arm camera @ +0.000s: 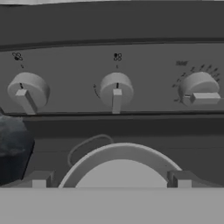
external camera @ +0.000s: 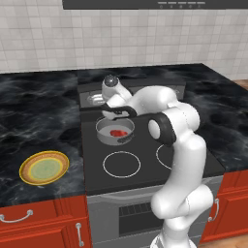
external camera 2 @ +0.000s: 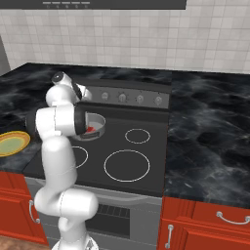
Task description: Retrieve the frozen meat and place it in the pot on a burner. Then turn the burner on.
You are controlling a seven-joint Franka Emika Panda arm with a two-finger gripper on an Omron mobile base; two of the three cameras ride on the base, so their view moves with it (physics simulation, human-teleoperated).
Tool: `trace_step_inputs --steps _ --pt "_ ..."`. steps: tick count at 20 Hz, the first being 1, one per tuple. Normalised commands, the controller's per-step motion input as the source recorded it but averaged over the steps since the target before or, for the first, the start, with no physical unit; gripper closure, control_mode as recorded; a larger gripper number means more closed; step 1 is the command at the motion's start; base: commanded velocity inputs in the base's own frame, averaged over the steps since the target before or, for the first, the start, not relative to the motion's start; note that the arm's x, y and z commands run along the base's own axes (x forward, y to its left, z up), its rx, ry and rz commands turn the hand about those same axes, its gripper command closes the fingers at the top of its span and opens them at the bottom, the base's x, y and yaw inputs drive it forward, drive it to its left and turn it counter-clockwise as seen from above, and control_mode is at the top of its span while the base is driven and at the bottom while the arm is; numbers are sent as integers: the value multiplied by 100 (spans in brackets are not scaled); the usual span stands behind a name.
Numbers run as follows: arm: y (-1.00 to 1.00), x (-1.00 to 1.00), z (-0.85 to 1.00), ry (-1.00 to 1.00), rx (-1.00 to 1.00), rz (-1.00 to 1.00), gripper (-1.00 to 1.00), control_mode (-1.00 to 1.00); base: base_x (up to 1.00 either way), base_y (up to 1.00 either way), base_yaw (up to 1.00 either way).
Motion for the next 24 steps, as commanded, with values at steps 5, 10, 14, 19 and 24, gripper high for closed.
trace_step_inputs --steps 5,10,14,19,24 --pt "0 38 -1 -3 0 0 -100 -100 0 0 0" --pt "-2 37 -1 -22 0 2 -100 -100 0 0 0" --pt "-2 5 0 -23 0 2 -100 -100 0 0 0" --pt "0 0 0 -2 0 0 -100 -100 0 0 0" --pt "0 7 -5 -9 0 0 -100 -100 0 0 0"
